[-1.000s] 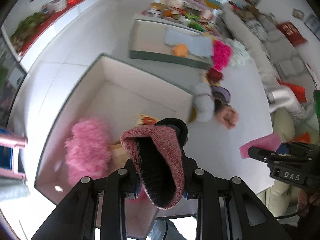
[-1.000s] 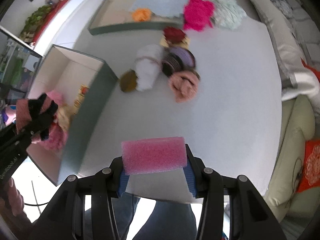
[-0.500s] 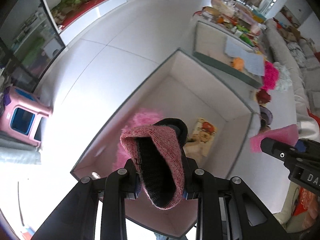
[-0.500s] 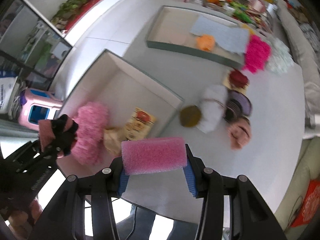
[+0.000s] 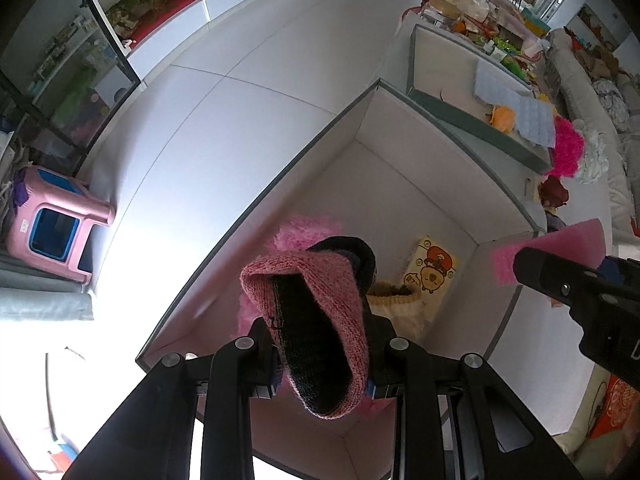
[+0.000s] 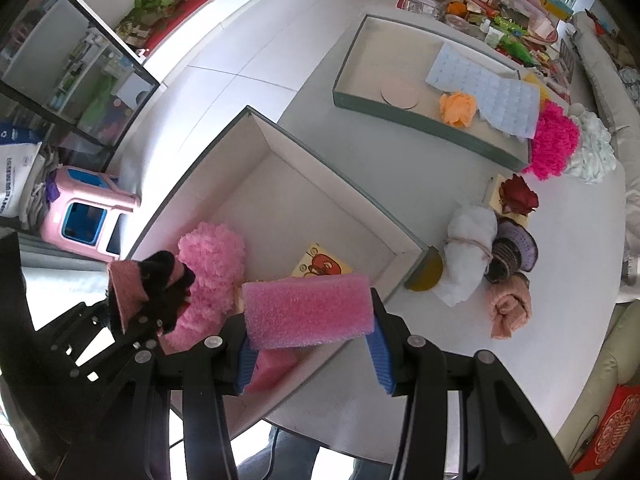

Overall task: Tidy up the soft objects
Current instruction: 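Open both tools to drop the sock and sponge into the box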

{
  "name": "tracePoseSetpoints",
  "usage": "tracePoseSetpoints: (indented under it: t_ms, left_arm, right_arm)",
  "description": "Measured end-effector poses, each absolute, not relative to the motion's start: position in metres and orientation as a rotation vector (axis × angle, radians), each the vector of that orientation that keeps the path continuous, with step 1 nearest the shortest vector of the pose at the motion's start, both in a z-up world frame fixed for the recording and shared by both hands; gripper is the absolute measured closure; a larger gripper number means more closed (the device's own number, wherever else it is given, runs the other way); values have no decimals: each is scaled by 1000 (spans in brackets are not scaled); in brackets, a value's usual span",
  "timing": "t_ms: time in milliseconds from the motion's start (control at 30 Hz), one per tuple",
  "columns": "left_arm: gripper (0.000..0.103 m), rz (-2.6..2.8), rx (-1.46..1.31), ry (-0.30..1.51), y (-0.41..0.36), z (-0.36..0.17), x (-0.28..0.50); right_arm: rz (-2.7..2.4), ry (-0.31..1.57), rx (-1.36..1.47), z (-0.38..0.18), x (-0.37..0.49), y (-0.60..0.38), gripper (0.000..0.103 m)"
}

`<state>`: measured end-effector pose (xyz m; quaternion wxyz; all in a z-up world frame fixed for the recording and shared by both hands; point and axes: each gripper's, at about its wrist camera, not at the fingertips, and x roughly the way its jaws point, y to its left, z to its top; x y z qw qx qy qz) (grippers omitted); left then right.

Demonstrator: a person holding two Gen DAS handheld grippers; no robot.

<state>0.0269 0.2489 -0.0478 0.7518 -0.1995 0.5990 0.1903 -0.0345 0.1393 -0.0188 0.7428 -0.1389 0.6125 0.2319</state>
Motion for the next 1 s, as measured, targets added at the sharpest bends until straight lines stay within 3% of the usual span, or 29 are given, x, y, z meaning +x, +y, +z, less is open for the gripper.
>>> tracePoseSetpoints:
  t_ms: [433,500,533,567,600,667,1000]
  left_arm:
    - [72,368,-439,1309,252,-55,33]
    - [53,352,-460,1309,253,-55,32]
    - [29,352,-471,1301,254,-55,31]
    - [15,355,-475,1291,255,-53,29]
    - [12,356,-476,1277,255,-50,28]
    - [1,344,-477,1282,254,-50,28]
    - [1,290,-448,1351,235,-49,34]
  right_arm:
    - [509,1407,-271,-44,-21,153,52]
    - [507,1417,-259,-48,-19,152,52]
    - [507,1420,-250,-49,-18,151,51]
    - [507,1423,-244,-50,-18,150,44]
    - [509,1428,-233,-51,-17,150,29]
    - [514,1428,-205,-50,-15,146,18]
    - [442,1396,-137,-41,-19,95,17]
